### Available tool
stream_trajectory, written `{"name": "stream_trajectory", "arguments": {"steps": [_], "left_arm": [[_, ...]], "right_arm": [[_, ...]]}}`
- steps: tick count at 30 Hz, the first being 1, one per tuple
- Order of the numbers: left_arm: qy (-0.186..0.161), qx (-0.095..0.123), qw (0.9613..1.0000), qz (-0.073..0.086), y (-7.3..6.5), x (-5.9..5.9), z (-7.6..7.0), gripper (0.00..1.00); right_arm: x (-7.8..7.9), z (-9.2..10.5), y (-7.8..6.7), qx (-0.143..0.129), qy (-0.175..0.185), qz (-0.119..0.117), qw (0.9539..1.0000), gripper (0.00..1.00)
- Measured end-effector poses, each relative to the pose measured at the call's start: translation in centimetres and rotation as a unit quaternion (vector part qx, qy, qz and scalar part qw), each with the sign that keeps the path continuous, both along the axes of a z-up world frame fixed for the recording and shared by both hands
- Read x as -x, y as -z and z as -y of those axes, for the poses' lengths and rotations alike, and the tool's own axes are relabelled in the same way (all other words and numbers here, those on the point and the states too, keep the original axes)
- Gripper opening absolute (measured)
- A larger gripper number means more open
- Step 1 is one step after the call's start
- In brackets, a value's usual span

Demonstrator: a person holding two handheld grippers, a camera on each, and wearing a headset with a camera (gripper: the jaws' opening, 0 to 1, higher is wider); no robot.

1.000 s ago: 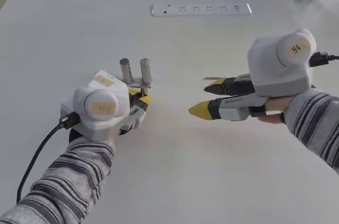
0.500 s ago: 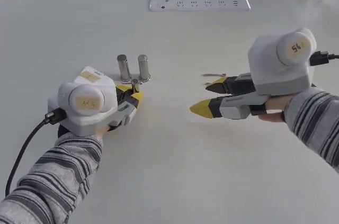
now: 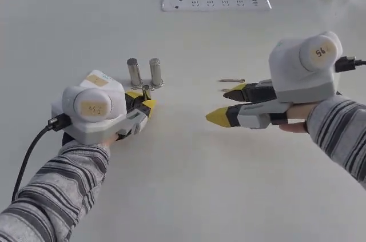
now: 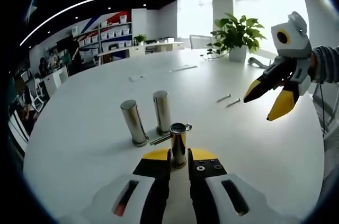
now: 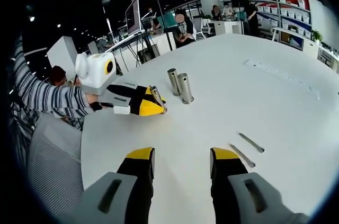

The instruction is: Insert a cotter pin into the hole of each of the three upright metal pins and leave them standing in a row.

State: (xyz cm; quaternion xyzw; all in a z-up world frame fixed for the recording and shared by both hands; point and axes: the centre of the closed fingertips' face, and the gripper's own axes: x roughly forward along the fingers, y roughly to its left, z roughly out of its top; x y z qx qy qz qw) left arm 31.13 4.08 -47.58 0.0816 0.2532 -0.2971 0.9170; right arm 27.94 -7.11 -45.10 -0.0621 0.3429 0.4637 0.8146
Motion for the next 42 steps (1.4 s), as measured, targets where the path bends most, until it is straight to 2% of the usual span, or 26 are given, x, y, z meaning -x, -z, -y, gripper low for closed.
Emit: {"name": "stream_trajectory", "arguments": {"steps": [4,7,11,14,17,22,26,28,30,33,35,42], "left_arm": [[-0.004,-0.003,0.9999,-0.009,0.2,0.3,-0.2,0.16],[-0.005,-0.004,1.0,-0.007,-0.1,0.5,-0.5,0.21],[-0.006,0.007,0.9999,-0.005,-0.7,0.8,-0.7,0.28],[-0.01,0.023,0.9997,-0.001,-1.5,1.0,-0.8,0.34],[-0.016,0.043,0.9989,0.002,-2.5,1.4,-0.9,0.42],[-0.022,0.052,0.9984,0.009,-3.6,2.1,-1.2,0.53],[-0.033,0.057,0.9978,0.011,-4.2,2.6,-1.5,0.65],[-0.033,0.058,0.9977,0.009,-4.3,2.8,-1.8,0.68],[-0.034,0.053,0.998,0.002,-4.2,3.0,-2.1,0.7],[-0.032,0.052,0.9981,0.008,-4.6,3.4,-2.3,0.71],[-0.036,0.059,0.9976,0.003,-4.8,3.6,-2.4,0.75],[-0.036,0.055,0.9977,0.012,-5.4,4.2,-2.4,0.83]], "right_arm": [[-0.3,0.0,-0.3,-0.003,0.004,0.004,1.0,0.38],[-0.9,-0.2,-0.7,-0.01,0.011,0.009,0.9999,0.38],[-1.8,-1.0,-1.4,-0.024,0.016,0.025,0.9993,0.37],[-2.2,-1.8,-1.8,-0.028,0.013,0.031,0.999,0.37],[-3.1,-2.8,-2.4,-0.033,0.009,0.052,0.9981,0.36],[-5.4,-4.8,-2.9,-0.042,0.006,0.066,0.997,0.34],[-6.5,-6.5,-3.2,-0.052,0.006,0.077,0.9957,0.31],[-7.0,-7.5,-3.3,-0.056,0.001,0.082,0.995,0.31],[-7.4,-8.3,-3.2,-0.056,-0.004,0.084,0.9949,0.3],[-7.7,-9.1,-2.9,-0.054,-0.013,0.087,0.9947,0.29],[-8.0,-9.7,-2.6,-0.05,-0.018,0.091,0.9944,0.28],[-9.6,-10.5,-1.4,-0.046,-0.01,0.093,0.9946,0.24]]}}
